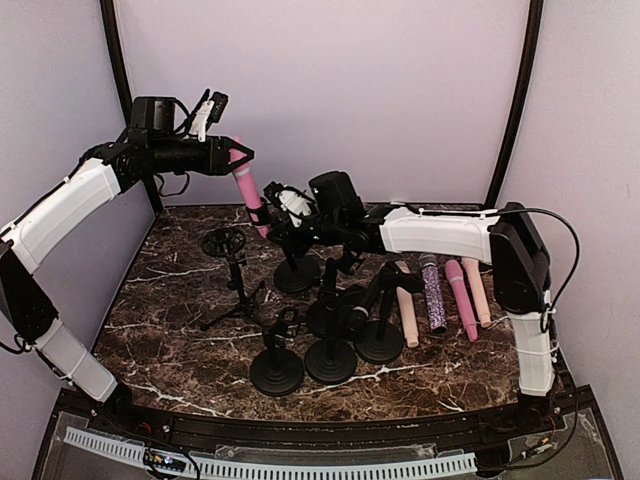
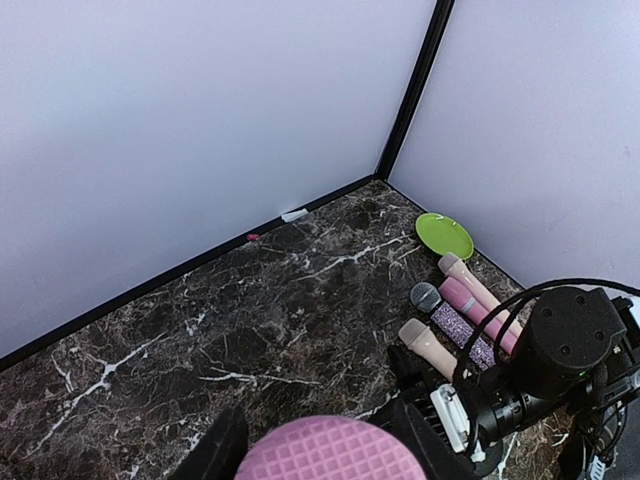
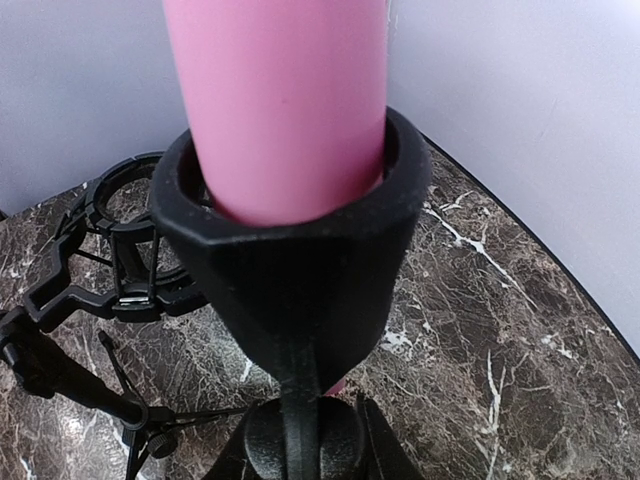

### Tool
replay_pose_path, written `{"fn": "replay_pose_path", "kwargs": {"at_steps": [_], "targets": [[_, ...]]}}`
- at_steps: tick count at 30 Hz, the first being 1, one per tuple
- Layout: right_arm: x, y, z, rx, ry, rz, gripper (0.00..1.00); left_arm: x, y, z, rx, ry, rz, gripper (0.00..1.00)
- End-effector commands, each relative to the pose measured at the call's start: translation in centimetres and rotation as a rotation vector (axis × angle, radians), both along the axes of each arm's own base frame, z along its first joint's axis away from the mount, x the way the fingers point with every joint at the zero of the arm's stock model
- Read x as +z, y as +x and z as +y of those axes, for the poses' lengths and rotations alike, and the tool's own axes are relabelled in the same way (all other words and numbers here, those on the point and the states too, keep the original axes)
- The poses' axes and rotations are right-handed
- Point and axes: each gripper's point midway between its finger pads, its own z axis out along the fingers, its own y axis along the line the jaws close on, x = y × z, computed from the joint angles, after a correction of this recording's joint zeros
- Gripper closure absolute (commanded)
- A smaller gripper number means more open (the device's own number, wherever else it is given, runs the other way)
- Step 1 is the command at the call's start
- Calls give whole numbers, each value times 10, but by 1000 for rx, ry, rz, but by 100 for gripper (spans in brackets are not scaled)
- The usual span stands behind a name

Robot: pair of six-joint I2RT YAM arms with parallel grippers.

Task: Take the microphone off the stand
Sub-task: Remove the microphone from the microphone stand.

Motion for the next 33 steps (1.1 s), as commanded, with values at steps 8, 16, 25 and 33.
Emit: {"fn": "replay_pose_path", "kwargs": {"at_steps": [8, 16, 25, 33], "targets": [[-120, -11, -47, -66, -326, 216, 100, 153, -25, 29, 48, -165, -431, 100], [-122, -11, -46, -64, -325, 216, 100, 157, -26, 31, 53, -165, -444, 100], [-126, -11, -46, -66, -331, 223, 100, 165, -28, 33, 58, -168, -465, 100], [-113, -8, -40, -71, -269, 214, 100, 159, -27, 37, 79, -146, -462, 100]]}}
